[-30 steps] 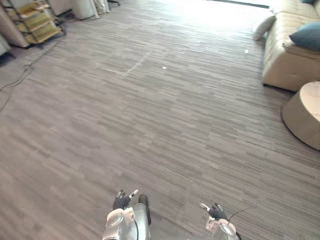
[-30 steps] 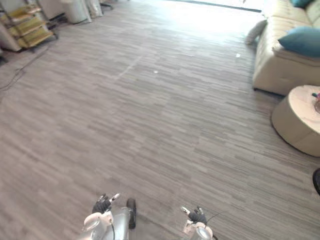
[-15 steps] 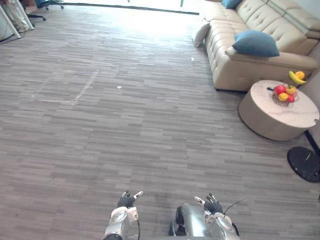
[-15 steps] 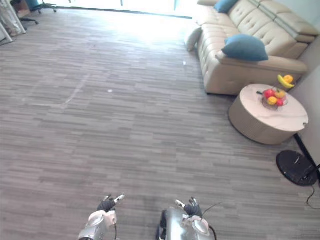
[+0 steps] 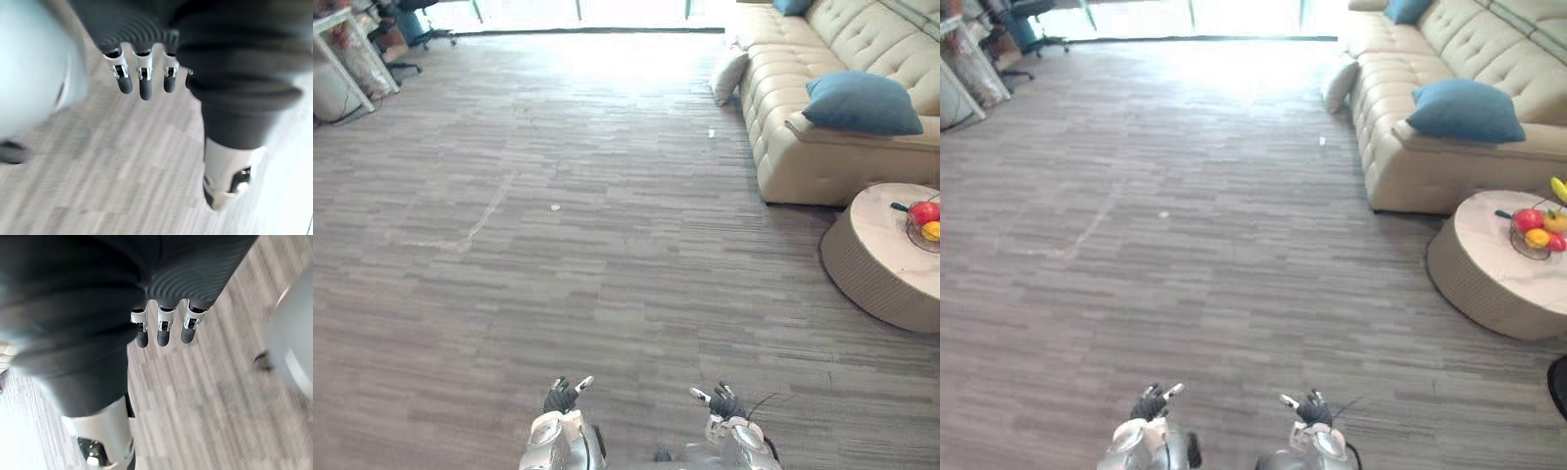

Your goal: Pick up cushions and gather them together orderly.

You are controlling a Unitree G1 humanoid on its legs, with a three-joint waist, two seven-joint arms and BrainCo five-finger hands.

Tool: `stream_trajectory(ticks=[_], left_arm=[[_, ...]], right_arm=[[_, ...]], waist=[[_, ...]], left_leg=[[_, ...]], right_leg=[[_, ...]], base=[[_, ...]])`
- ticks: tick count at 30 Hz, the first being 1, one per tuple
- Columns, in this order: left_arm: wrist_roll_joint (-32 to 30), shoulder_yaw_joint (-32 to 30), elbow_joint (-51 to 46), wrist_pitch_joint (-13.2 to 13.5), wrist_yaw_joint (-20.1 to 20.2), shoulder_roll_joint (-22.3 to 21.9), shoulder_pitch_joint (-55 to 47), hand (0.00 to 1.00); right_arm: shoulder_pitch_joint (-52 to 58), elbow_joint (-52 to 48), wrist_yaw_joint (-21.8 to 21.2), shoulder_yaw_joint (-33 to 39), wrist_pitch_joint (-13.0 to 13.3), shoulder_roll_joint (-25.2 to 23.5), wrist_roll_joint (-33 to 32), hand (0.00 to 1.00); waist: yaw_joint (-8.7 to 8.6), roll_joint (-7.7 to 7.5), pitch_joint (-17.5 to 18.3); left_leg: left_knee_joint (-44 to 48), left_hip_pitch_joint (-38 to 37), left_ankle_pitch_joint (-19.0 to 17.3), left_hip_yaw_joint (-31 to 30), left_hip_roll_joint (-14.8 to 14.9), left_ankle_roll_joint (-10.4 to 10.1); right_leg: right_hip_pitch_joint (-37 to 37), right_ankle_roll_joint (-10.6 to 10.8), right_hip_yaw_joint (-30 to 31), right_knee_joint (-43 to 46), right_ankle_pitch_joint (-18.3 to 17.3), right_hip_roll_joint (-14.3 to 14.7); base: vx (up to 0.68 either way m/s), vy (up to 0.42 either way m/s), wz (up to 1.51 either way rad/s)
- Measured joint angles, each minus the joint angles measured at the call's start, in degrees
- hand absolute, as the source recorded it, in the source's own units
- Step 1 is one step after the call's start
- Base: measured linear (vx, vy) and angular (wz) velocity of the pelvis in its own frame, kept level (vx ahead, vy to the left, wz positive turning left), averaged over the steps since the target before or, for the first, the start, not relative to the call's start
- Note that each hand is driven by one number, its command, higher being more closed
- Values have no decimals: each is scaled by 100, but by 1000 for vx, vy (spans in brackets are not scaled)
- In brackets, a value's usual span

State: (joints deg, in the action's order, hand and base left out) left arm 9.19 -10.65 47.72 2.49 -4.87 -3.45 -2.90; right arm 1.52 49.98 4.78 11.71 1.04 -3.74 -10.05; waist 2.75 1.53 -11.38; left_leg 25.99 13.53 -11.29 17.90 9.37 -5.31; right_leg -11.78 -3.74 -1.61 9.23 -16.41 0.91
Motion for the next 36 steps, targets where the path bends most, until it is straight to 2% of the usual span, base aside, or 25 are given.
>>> stream_trajectory(ticks=[1, 2, 3, 4, 6, 8, 9, 10, 12, 13, 15, 17, 18, 19, 22, 23, 24, 25, 28, 29, 31, 33, 34, 35, 36], left_arm=[[0, 34, 4, 15, -3, 10, -21, 0], [2, 54, -3, 42, -2, 20, -21, 0], [-1, 53, 13, 69, -3, 43, -41, 0], [-3, 56, 47, 56, -3, 108, -26, 0], [-7, 59, 142, 57, -2, 153, 10, 0], [-9, 111, 170, 47, -4, 221, -20, 0], [-11, 119, 199, 33, -13, 216, -13, 0], [-11, 157, 290, -19, -21, 214, 4, 0], [-11, 177, 469, -67, -30, 166, 105, 0], [-12, 177, 484, -73, -36, 111, 126, 0], [-20, 170, 564, -76, -53, 44, 159, 0], [-51, 177, 623, -75, -57, 24, 254, 0], [-67, 181, 655, -69, -57, 33, 284, 0], [-71, 199, 709, -76, -54, 28, 282, 0], [-123, 275, 690, -77, -46, -10, 298, 0], [-123, 268, 656, -81, -50, -4, 315, 0], [-123, 261, 539, -86, -52, 28, 310, 0], [-119, 238, 298, -77, -35, 33, 296, 0], [-112, 220, 38, -73, -46, 31, 189, 0], [-58, 279, -21, -73, -39, 33, 125, 0], [-19, 271, -200, -64, -24, 31, 59, 0], [-13, 260, -234, -33, -30, 29, -14, 0], [-12, 276, -227, -12, -36, 41, -17, 0], [-16, 272, -207, -18, -55, 59, -65, 0], [-16, 269, -181, -39, -58, 137, -52, 0]], right_arm=[[-13, 114, 5, -7, -4, 59, 11, 0], [-50, 231, 7, -25, -6, 140, 22, 0], [-59, 376, 6, -68, -9, 151, 56, 0], [-67, 436, 8, -77, -7, 156, 63, 0], [-10, 531, 2, -49, -32, 198, 104, 0], [125, 436, -7, -23, -31, 157, 110, 0], [205, 302, -27, -40, 17, 180, 116, 0], [205, 185, -48, -62, 50, 191, 116, 0], [253, -10, -60, -51, 55, 188, 116, 0], [271, -176, -94, 9, 67, 191, 114, 0], [219, -176, -133, 136, 120, 250, 112, 0], [197, -114, -127, 324, 120, 263, 108, 0], [199, -68, -129, 392, 115, 280, 106, 0], [268, -1, -125, 378, 91, 388, 106, 0], [175, -114, -92, 485, 55, 439, 108, 0], [185, -182, -77, 465, 56, 436, 100, 0], [165, -191, -67, 387, 58, 450, 98, 0], [80, -162, -24, 291, 40, 430, 83, 0], [-5, -161, 0, -23, -6, 213, 42, 0], [-4, -156, 4, -65, -8, 152, 41, 0], [-48, -171, 9, -137, -15, 54, 41, 0], [-27, -141, 12, -86, -32, 18, 41, 0], [-56, -36, 24, -85, -34, 112, 50, 0], [-46, 80, 18, -149, -73, 100, 72, 0], [-28, 98, 23, -169, -98, 42, 92, 0]], waist=[[45, 55, 74], [91, 47, 96], [102, -33, 223], [60, -207, 294], [39, -316, 344], [36, -410, 305], [1, -353, 272], [-52, -341, 249], [-106, -352, 241], [-165, -304, 213], [-299, -229, 144], [-331, -255, 120], [-353, -274, 118], [-390, -129, 171], [-447, 85, 70], [-448, 150, 56], [-454, 192, 24], [-382, 227, -83], [-194, 29, -121], [-184, -89, -80], [-52, -54, -52], [76, -18, -29], [89, -5, 28], [144, -100, 191], [155, -277, 294]], left_leg=[[-623, 162, 237, -100, -40, -125], [-770, 281, 692, -154, -66, -83], [-800, 263, 1155, -198, -312, 338], [-796, 239, 1085, -129, -469, 560], [-573, 119, 876, 49, -596, 810], [-961, -651, 768, 24, -829, 888], [-1292, -1160, 524, -79, -923, 860], [-1517, -1605, 230, -225, -1008, 790], [-1725, -2071, 5, -339, -1095, 851], [-1806, -2342, -238, -461, -1059, 866], [-1916, -2764, -505, -670, -966, 855], [-2079, -3216, -797, -947, -936, 767], [-2199, -3422, -911, -1089, -955, 778], [-2275, -3603, -924, -1301, -866, 831], [-815, -3204, -532, -1699, -702, 344], [289, -2787, -245, -1758, -618, -198], [1521, -2247, 378, -1800, -460, -747], [3119, -1528, 337, -1473, -101, -518], [3482, -544, -63, -827, 110, -30], [3039, -257, -148, -546, 164, 119], [1493, 253, -173, -249, 172, 215], [-400, 263, 176, -443, -59, -3], [-701, 410, 592, -628, -163, -86], [-687, 424, 1163, -652, -365, 156], [-657, 417, 1090, -548, -526, 363]], right_leg=[[-171, 110, 122, -200, -72, 2], [-343, 209, 233, -336, -151, -42], [-481, 351, 378, -389, -232, -232], [-481, 391, 413, -308, -245, -431], [-135, 892, 754, 584, 109, -640], [518, 1448, 878, 2666, 883, -637], [1120, 1491, 830, 4102, 1244, -599], [1677, 1253, 698, 5059, 949, -539], [2417, 925, 376, 5327, 497, -521], [2935, 787, 33, 4970, 267, -464], [3240, 676, -403, 3674, 224, -404], [3326, 701, -593, 1785, 840, -387], [3363, 651, -563, 1308, 1418, -400], [3376, 229, -601, 1591, 1569, -324], [3255, -59, -802, 2399, 657, -428], [2970, -70, -866, 2327, 449, -377], [2617, -91, -927, 2149, 289, -303], [1925, -186, -940, 1729, 170, -91], [841, -220, -869, 896, 123, -73], [586, -207, -802, 607, 129, -96], [30, -63, -530, 105, 50, -119], [-413, 173, -296, -180, -84, -219], [-569, 307, -159, -340, -171, -247], [-634, 468, 80, -362, -270, -435], [-583, 550, 166, -204, -299, -681]], base=[[557, 223, -61], [611, 288, -70], [796, 345, -44], [711, 289, -20], [667, 308, -10], [654, 318, -14], [554, 201, 0], [528, 138, 14], [490, 88, 33], [478, 19, 42], [499, -26, 63], [701, -141, 71], [735, -178, 66], [741, -150, 56], [708, -204, 35], [727, -197, 36], [978, -229, 28], [675, -154, 5], [539, -83, -26], [540, -54, -33], [582, 25, -58], [685, 145, -69], [639, 270, -92], [663, 297, -75], [728, 304, -53]])
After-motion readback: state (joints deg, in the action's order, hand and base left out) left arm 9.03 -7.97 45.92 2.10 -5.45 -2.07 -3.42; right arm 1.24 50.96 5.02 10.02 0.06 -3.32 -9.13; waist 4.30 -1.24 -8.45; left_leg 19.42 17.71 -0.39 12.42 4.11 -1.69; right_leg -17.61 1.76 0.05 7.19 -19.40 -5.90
